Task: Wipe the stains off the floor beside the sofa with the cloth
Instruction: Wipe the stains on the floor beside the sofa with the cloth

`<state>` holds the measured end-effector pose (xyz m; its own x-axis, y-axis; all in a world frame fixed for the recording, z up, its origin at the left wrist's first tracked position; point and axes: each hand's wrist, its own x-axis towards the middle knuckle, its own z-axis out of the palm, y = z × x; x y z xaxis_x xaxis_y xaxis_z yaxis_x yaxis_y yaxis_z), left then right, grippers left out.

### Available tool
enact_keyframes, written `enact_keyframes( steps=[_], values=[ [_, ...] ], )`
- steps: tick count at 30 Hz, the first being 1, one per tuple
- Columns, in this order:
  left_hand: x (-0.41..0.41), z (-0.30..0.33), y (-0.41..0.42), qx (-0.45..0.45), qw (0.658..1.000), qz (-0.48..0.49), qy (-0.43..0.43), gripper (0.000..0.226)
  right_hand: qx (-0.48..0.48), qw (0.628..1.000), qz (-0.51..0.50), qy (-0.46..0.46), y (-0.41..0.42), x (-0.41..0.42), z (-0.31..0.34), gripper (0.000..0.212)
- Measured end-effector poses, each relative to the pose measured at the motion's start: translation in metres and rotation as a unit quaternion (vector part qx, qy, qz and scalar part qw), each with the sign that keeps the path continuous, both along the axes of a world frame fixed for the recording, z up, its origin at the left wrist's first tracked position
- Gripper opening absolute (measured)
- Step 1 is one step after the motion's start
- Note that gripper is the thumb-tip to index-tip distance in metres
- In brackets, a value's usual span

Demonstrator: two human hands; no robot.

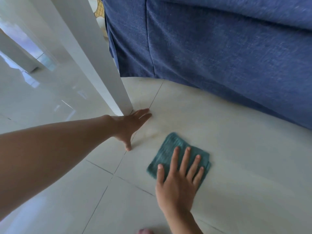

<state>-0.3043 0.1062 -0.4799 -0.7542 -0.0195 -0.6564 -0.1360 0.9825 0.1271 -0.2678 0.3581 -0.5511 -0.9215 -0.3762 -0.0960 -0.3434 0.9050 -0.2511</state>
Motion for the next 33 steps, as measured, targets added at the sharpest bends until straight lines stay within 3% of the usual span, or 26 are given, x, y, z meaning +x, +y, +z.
enact_keyframes(
  steps=[4, 8, 11, 14, 17, 21, 24, 27, 30, 33],
  values=[
    [-0.001, 0.0, 0.0, 0.015, 1.0, 0.0, 0.012, 0.151, -0.026, 0.985, 0.172, -0.002, -0.035, -0.025, 0.001, 0.072],
    [0.006, -0.002, -0.001, 0.021, 0.999, 0.003, 0.028, 0.143, -0.007, 0.997, 0.081, -0.008, -0.04, -0.089, -0.009, 0.073],
    [0.011, -0.004, -0.004, 0.025, 0.999, 0.005, 0.02, 0.141, -0.001, 1.0, 0.016, -0.002, -0.024, -0.06, -0.005, 0.074],
    [0.009, -0.005, -0.007, 0.037, 0.999, 0.0, 0.009, 0.141, -0.01, 0.998, 0.068, -0.006, -0.028, -0.022, 0.0, 0.073],
    [0.007, -0.004, -0.005, 0.028, 1.0, -0.012, 0.005, 0.139, -0.015, 0.988, 0.154, -0.003, -0.048, -0.057, -0.002, 0.073],
    [0.008, -0.004, -0.005, 0.011, 1.0, -0.015, -0.013, 0.136, 0.02, 0.998, 0.054, -0.03, -0.043, -0.104, -0.008, 0.072],
    [0.01, -0.005, -0.003, -0.001, 0.999, -0.026, -0.024, 0.135, -0.001, 1.0, -0.019, -0.014, -0.024, -0.062, -0.004, 0.073],
    [0.004, -0.002, -0.004, -0.006, 0.999, -0.038, -0.027, 0.136, -0.011, 0.999, 0.028, -0.011, -0.029, -0.021, -0.003, 0.074],
    [0.003, 0.0, -0.002, -0.015, 0.998, -0.042, -0.035, 0.144, -0.013, 0.991, 0.13, -0.006, -0.045, -0.052, -0.005, 0.074],
    [0.004, -0.003, 0.002, -0.021, 0.998, -0.041, -0.046, 0.148, 0.002, 0.996, 0.088, -0.007, -0.042, -0.098, -0.012, 0.073]
  ],
)
